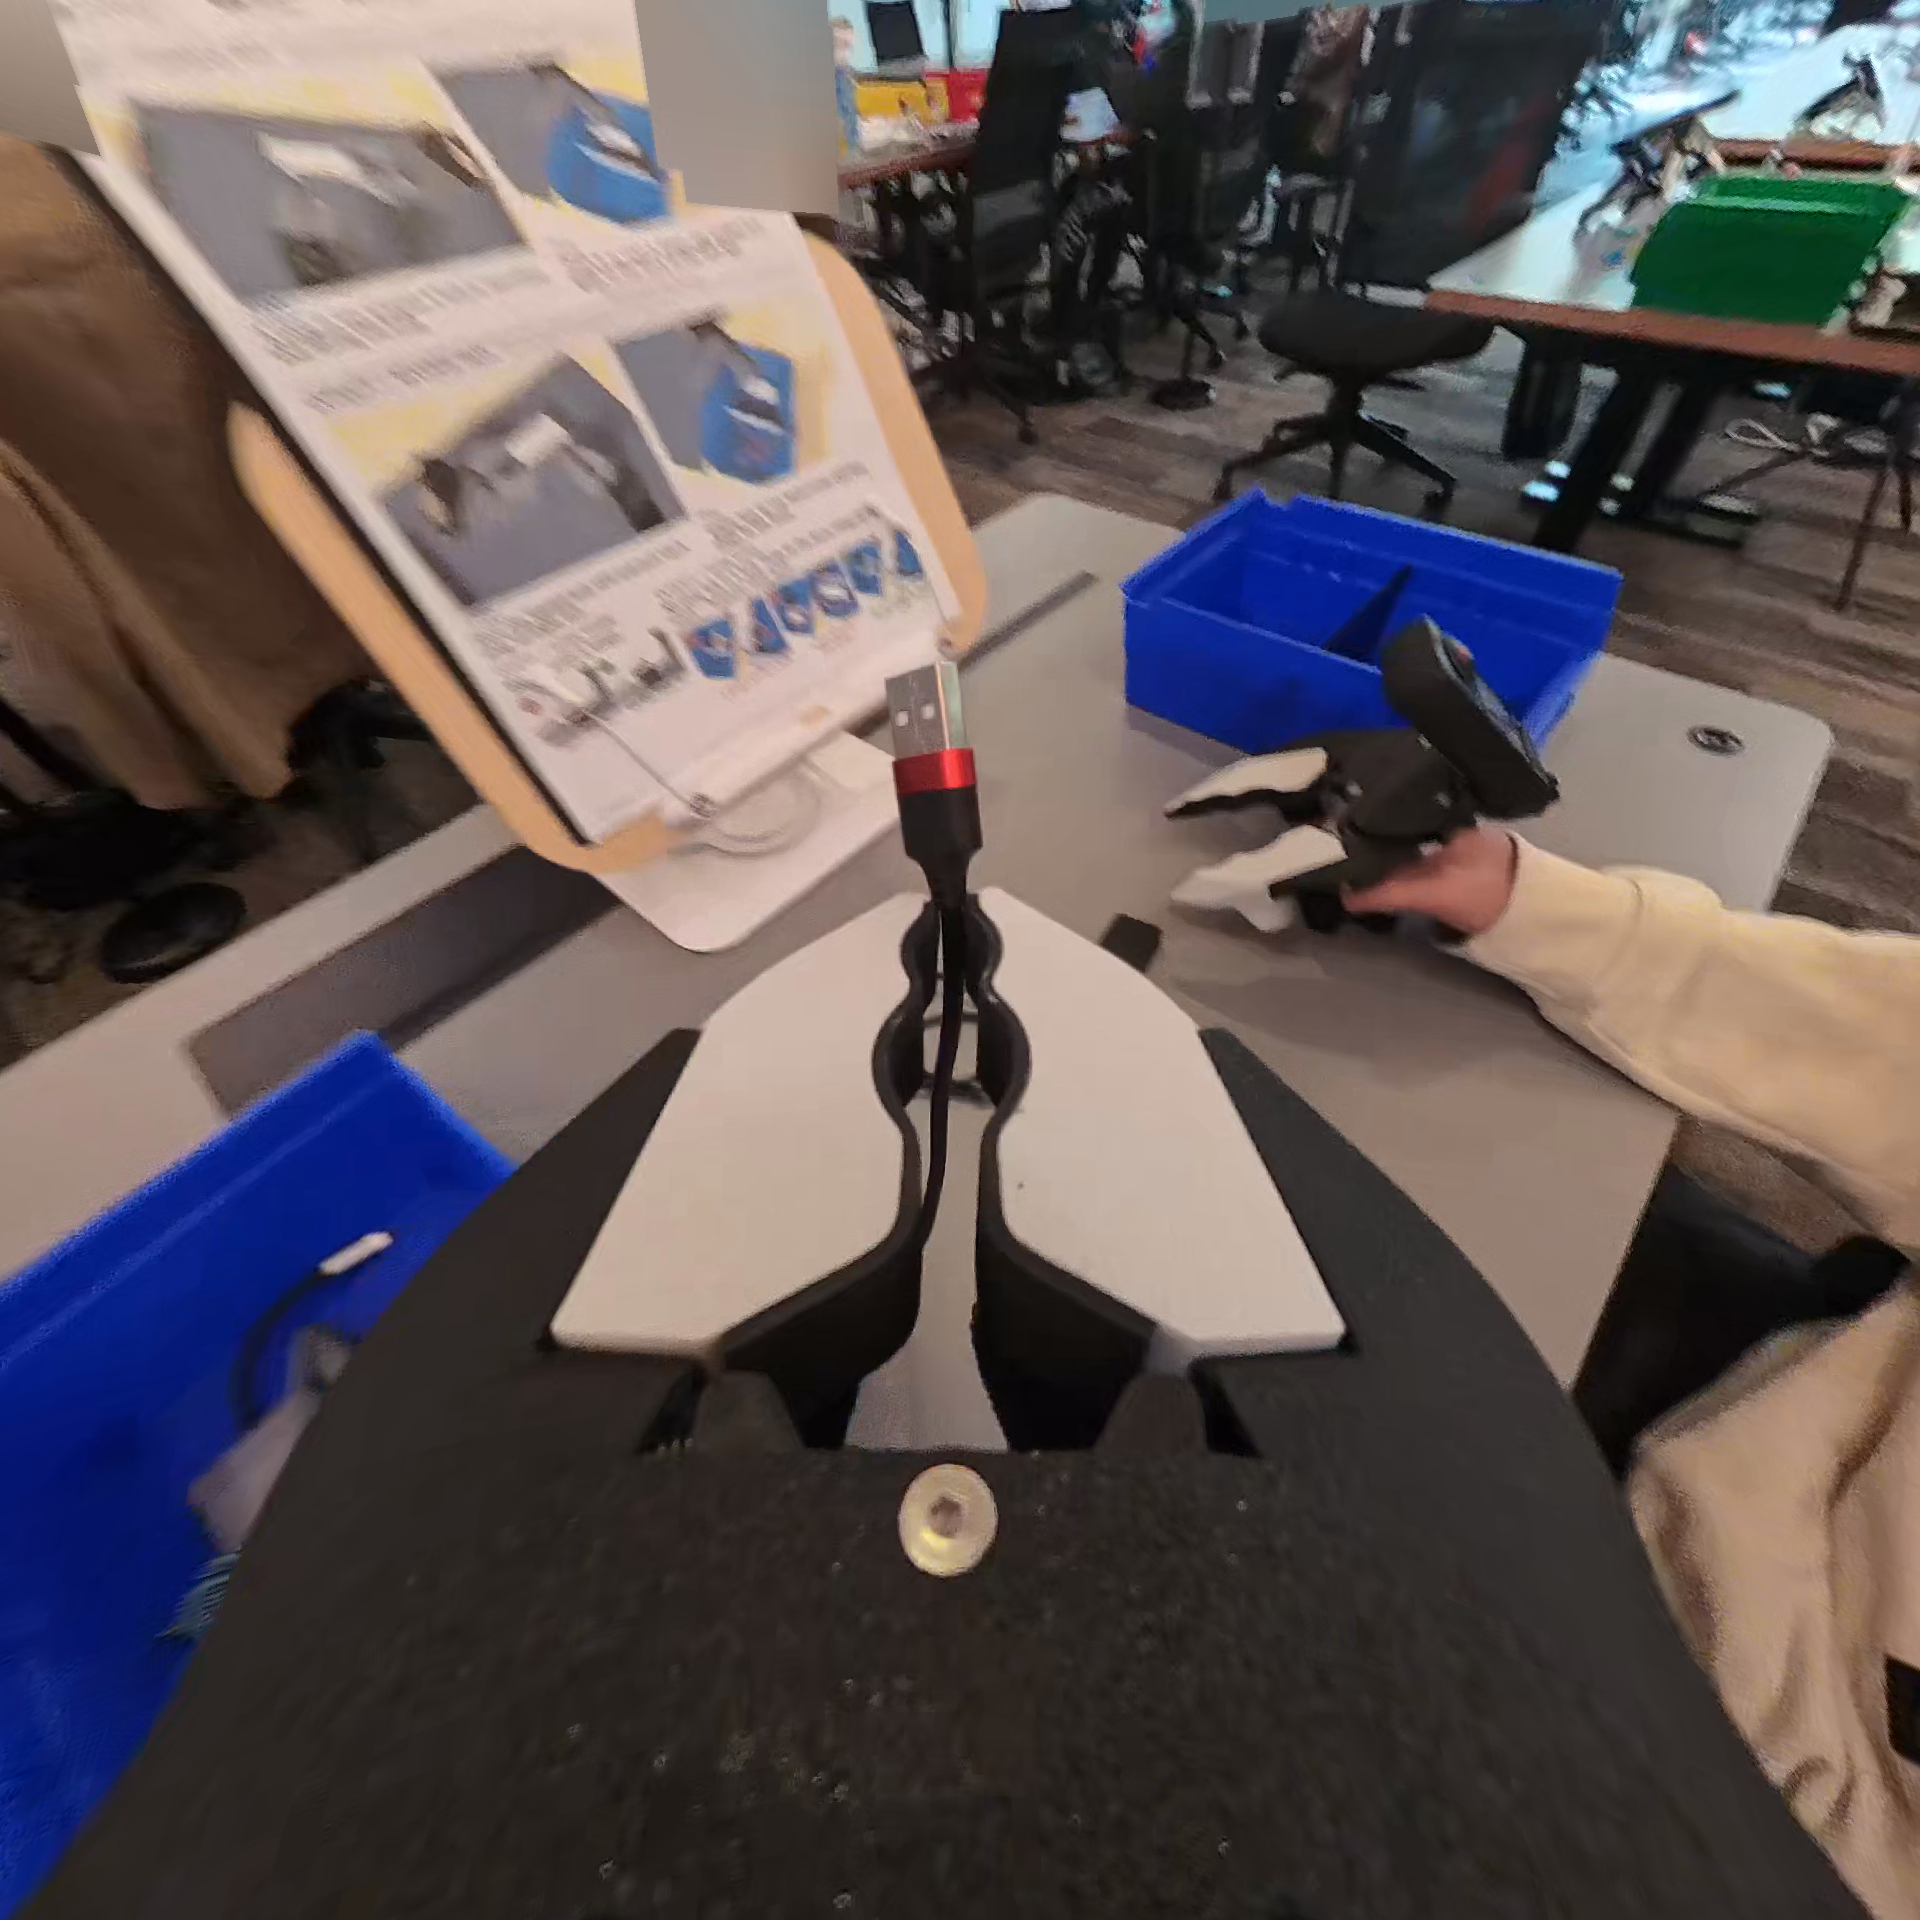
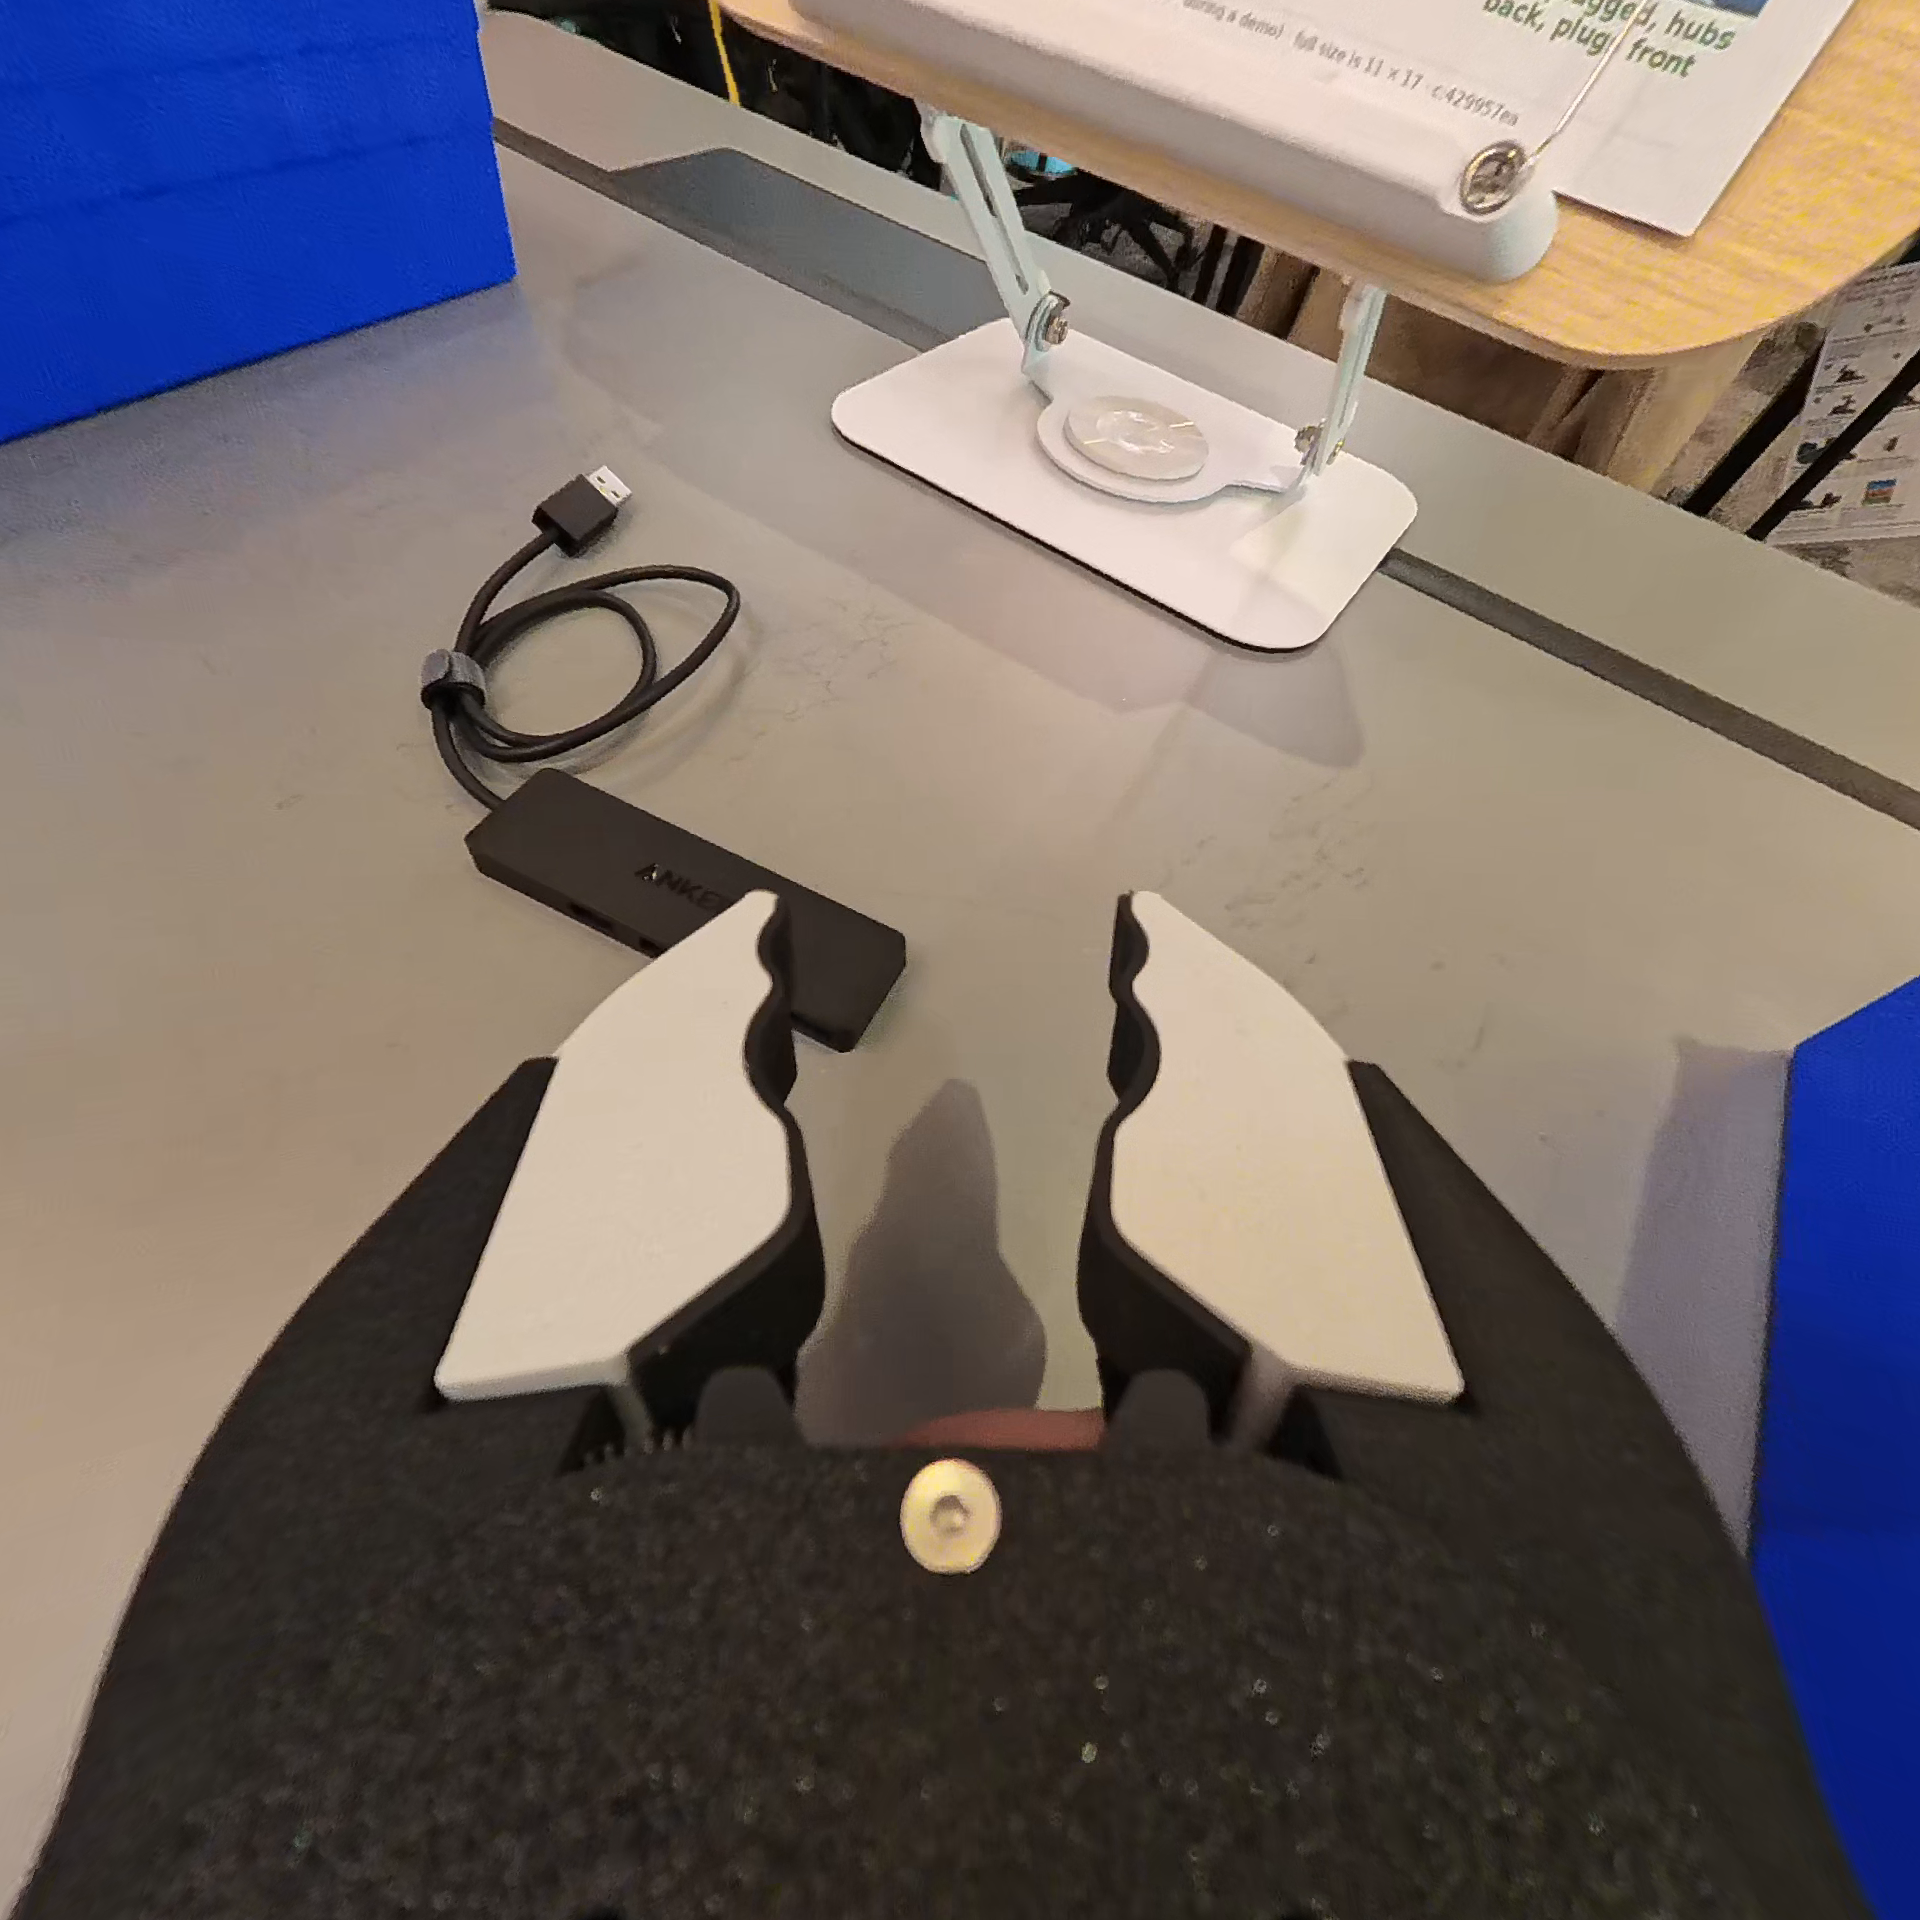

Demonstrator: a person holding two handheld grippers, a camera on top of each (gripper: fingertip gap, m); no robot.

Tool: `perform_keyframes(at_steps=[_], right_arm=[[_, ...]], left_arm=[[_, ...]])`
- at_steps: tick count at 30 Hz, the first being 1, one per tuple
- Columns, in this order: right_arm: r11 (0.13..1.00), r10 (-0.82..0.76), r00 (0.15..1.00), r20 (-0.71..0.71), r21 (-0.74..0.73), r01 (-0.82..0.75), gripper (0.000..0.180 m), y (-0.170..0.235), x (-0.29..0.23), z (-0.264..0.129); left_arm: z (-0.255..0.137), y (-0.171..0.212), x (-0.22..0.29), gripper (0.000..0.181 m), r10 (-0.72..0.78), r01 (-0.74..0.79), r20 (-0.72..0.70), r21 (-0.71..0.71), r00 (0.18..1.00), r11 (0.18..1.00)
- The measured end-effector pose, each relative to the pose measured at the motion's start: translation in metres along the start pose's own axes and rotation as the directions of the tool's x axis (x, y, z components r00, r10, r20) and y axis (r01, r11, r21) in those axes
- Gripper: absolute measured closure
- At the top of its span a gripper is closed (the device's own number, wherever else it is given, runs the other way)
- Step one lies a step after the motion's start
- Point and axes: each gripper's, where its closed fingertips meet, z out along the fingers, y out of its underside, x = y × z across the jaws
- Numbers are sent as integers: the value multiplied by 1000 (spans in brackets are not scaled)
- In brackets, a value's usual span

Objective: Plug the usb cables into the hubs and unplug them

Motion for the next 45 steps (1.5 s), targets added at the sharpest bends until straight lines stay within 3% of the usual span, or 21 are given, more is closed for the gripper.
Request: perform_keyframes(at_steps=[2, 6, 14, 20, 31, 38, 41, 45], right_arm=[[1000, 13, 1000, 0, 6, -13, 122, -1, 2, -1], [1000, 14, 1000, 1, 10, -14, 122, -1, 2, -2], [1000, 8, 1000, 1, 5, -8, 122, -1, 1, -1], [1000, 7, 1000, 1, 2, -7, 122, 0, 1, -1], [1000, -6, 1000, 9, -9, 6, 122, 2, -2, 1], [1000, -9, 1000, 10, -13, 9, 122, 2, -2, 1], [1000, -13, 1000, 10, -14, 13, 122, 2, -3, 1], [1000, -18, 1000, 11, -16, 18, 122, 3, -4, 2]], left_arm=[[17, 27, 25, 177, 10, -12, -42, -59, 999, 998], [41, 85, 37, 177, 190, -160, 101, -245, 977, 956], [71, 162, 118, 177, 208, -248, -147, -351, 967, 903], [90, 218, 139, 177, 191, -266, -203, -467, 960, 843], [101, 251, 140, 176, 227, -294, -189, -551, 955, 781], [105, 255, 140, 176, 209, -273, -177, -547, 962, 792], [106, 247, 142, 177, 167, -236, -179, -500, 970, 833], [102, 225, 145, 177, -24, -66, -218, -396, 976, 916]])
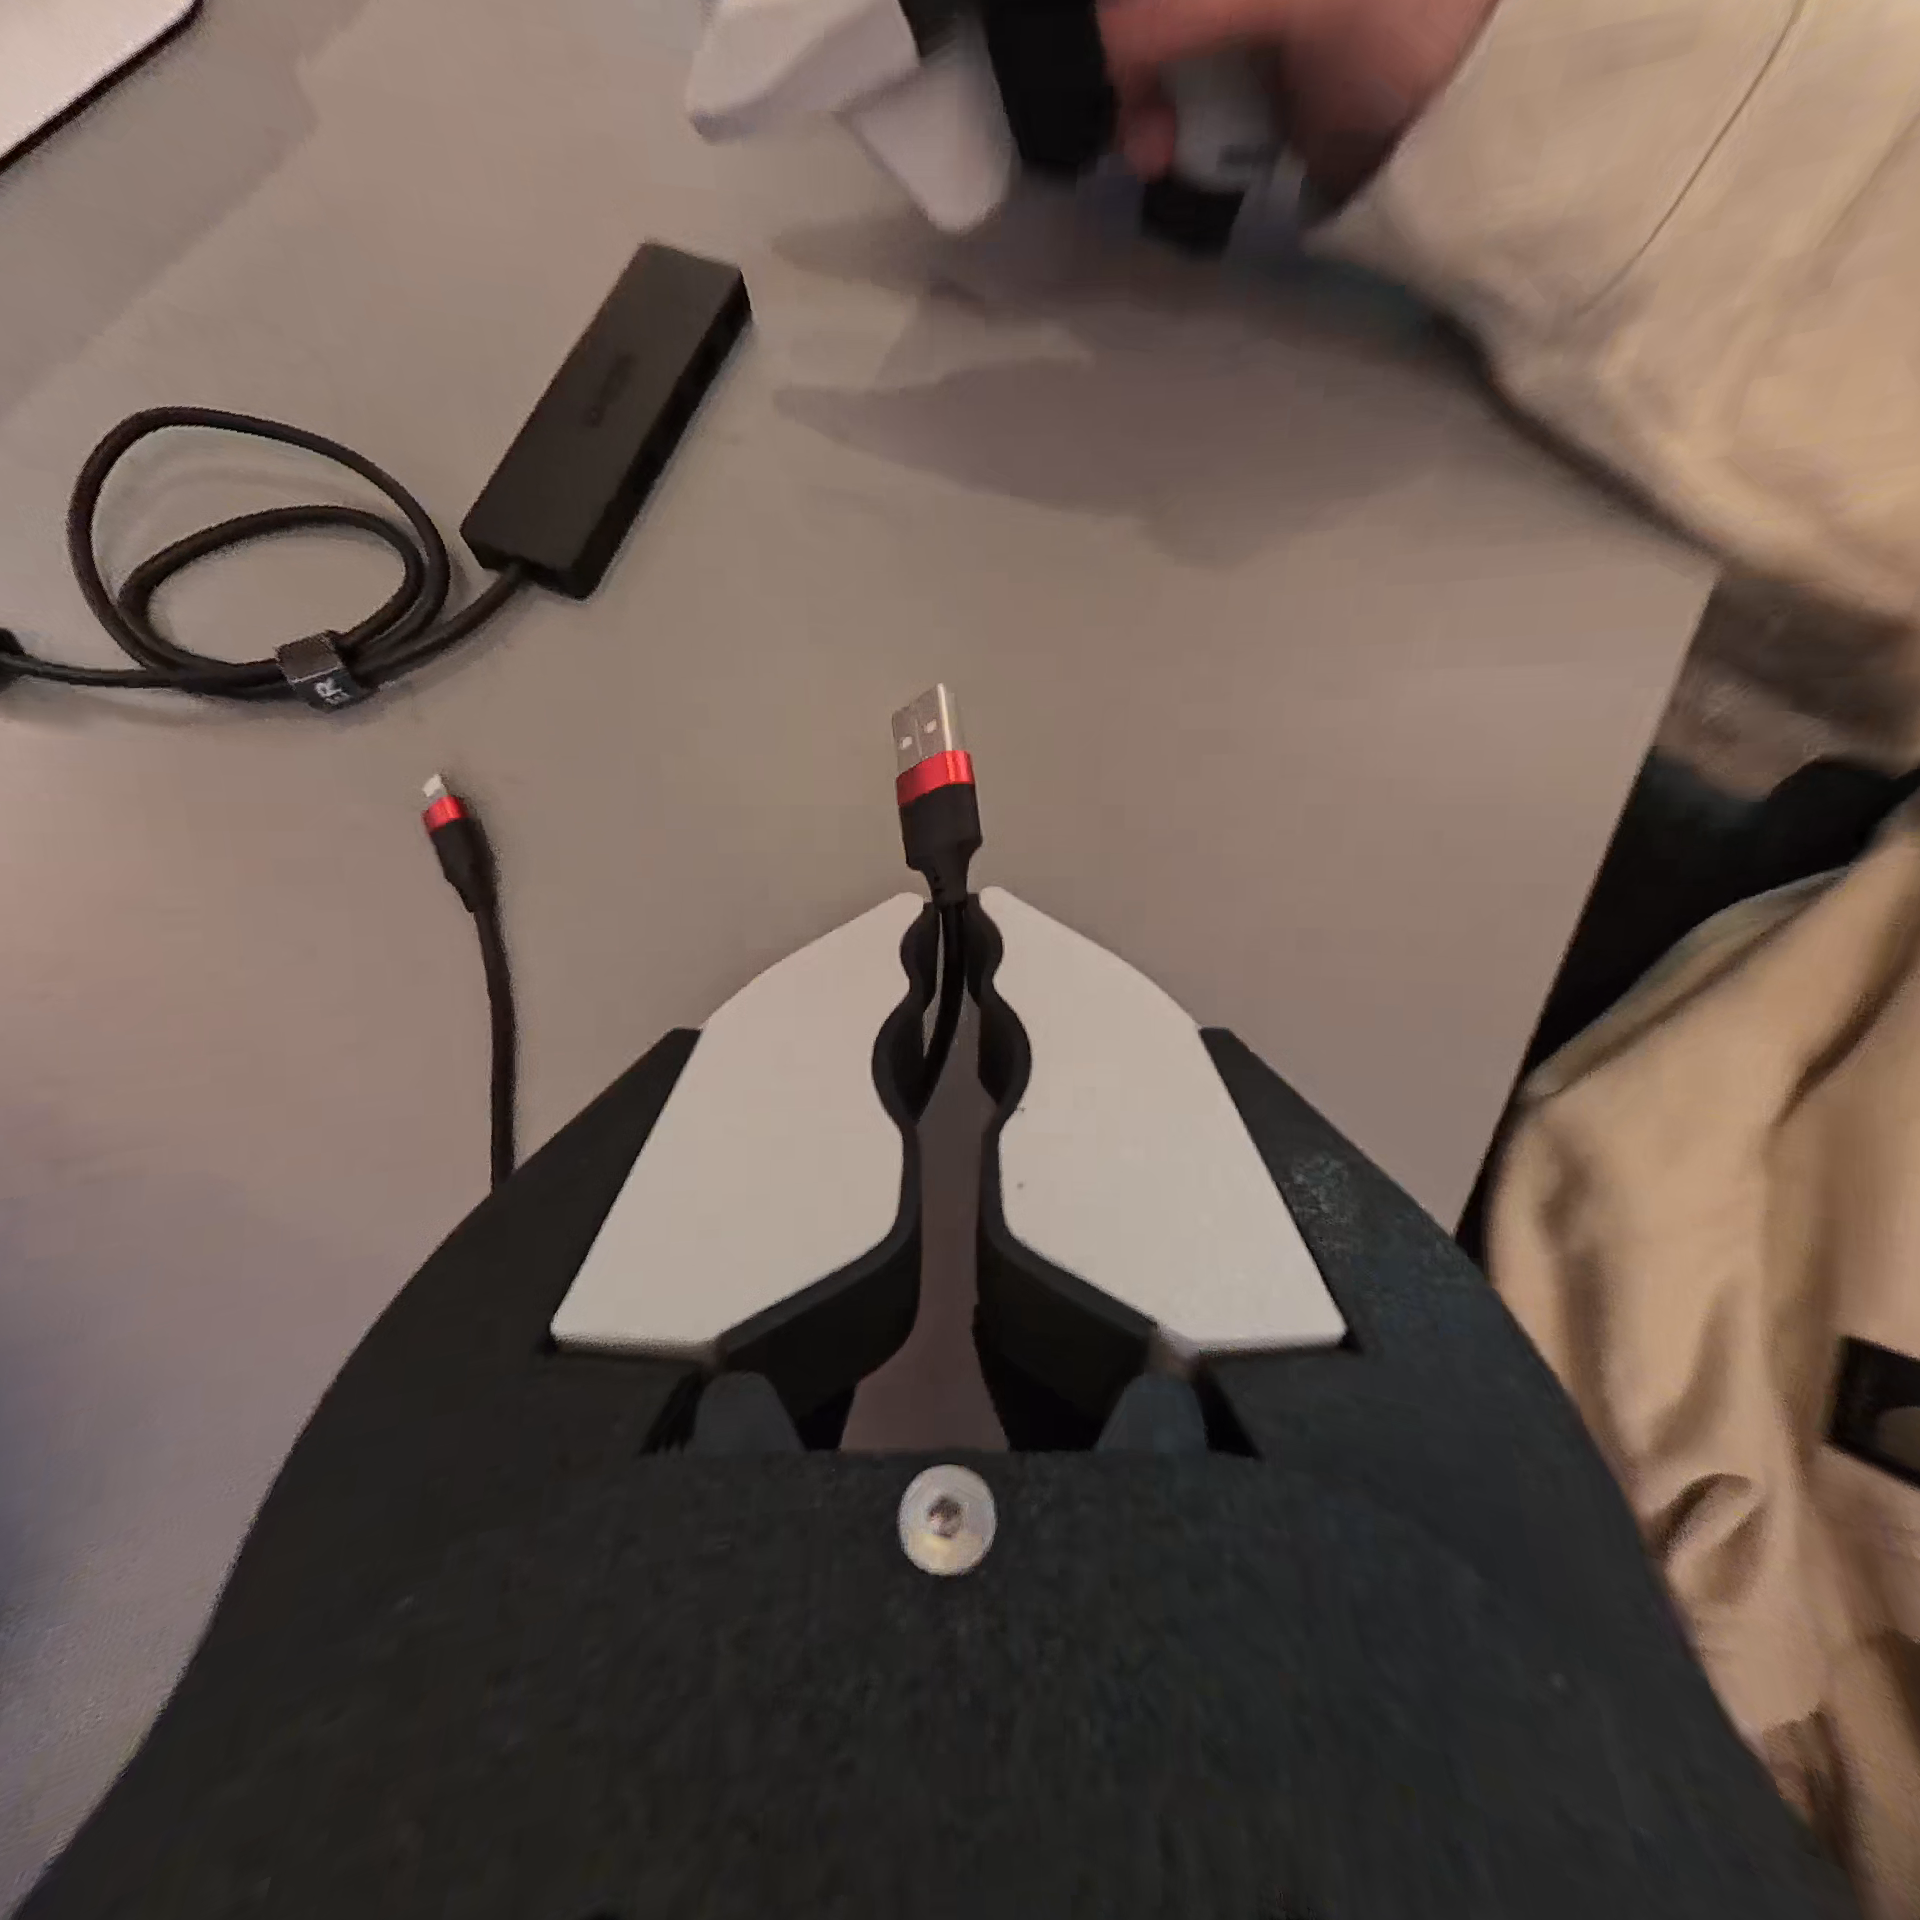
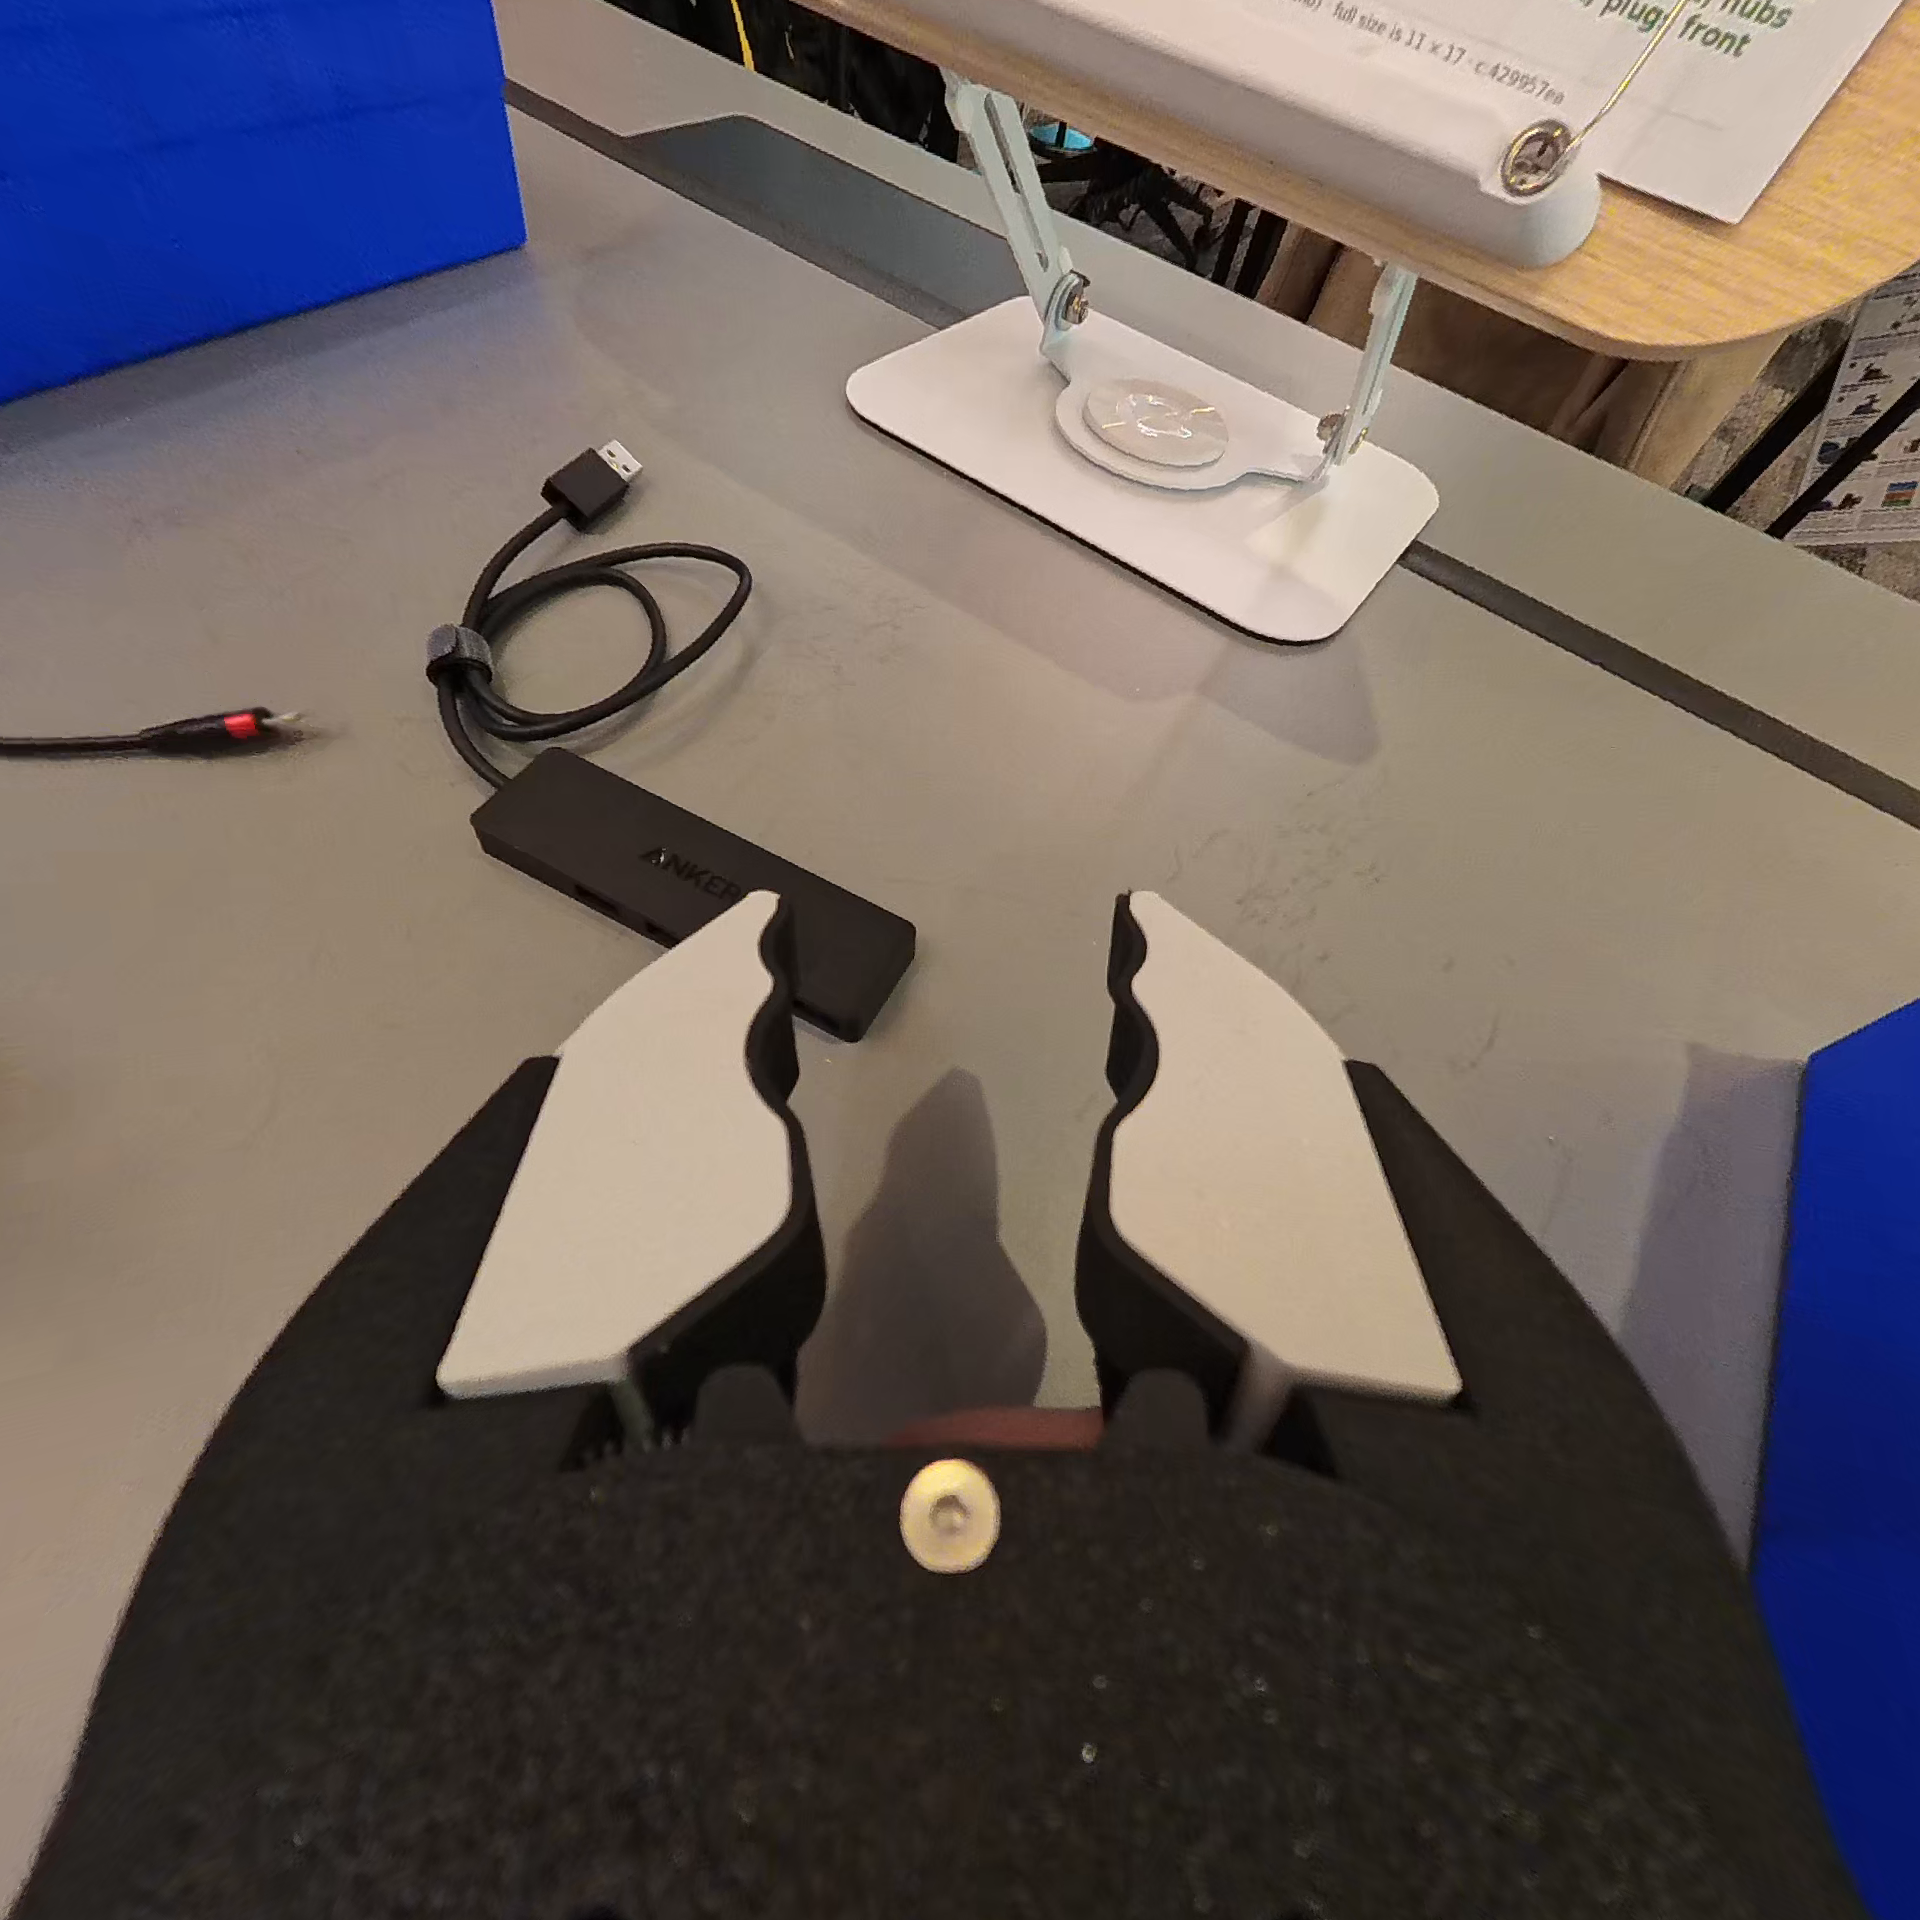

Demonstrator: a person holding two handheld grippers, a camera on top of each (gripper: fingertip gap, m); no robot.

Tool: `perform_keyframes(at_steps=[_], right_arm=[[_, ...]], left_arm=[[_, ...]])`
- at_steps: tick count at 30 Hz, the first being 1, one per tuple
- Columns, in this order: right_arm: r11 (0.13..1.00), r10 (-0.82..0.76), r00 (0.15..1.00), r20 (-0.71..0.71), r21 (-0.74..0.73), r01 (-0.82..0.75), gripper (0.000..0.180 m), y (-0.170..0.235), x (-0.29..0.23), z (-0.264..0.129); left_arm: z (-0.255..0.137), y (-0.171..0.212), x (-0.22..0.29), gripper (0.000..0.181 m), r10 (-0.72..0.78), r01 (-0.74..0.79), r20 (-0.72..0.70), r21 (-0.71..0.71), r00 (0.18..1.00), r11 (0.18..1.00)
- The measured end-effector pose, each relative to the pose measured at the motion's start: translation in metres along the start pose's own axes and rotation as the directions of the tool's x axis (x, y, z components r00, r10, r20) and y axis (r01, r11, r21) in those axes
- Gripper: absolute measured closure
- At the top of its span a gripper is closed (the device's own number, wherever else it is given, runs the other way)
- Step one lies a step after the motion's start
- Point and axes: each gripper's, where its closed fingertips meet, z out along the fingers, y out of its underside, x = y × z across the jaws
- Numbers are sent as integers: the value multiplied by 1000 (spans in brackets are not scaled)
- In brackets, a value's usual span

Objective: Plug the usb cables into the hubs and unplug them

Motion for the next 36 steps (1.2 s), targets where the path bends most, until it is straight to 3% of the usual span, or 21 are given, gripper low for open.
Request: perform_keyframes(at_steps=[5, 8, 11, 19, 22, 24, 25, 31, 36], right_arm=[[1000, -12, 1000, 18, 0, 12, 123, 0, -3, 0], [989, -144, 978, 150, -16, 148, 129, 4, -16, 0], [938, -234, 914, 331, -170, 302, 118, 33, -18, 7], [868, -223, 819, 529, -274, 414, 119, 29, -30, 38], [874, -144, 777, 612, -290, 389, 119, 33, -44, 43], [881, -134, 784, 606, -290, 374, 126, 32, -43, 45], [879, -133, 776, 616, -289, 380, 139, 33, -45, 43], [919, -54, 816, 575, -291, 266, 144, 31, -56, 32], [983, -13, 874, 486, -156, 101, 146, 13, -56, 12]], left_arm=[[-12, -6, -8, 177, -111, 120, -91, 104, 990, 987], [-10, 3, -17, 177, -114, 117, -44, 77, 992, 990], [-7, 9, -26, 177, -94, 93, 32, 48, 995, 995], [-3, 14, -30, 177, -50, 51, 76, -5, 996, 999], [-3, 20, -32, 177, -55, 56, 77, -13, 996, 998], [-5, 24, -35, 177, -56, 59, 93, -27, 994, 998], [-5, 26, -38, 177, -58, 62, 106, -34, 993, 997], [-3, 39, -49, 176, -87, 106, 181, -97, 980, 990], [0, 35, -53, 145, -139, 158, 203, -76, 969, 985]])
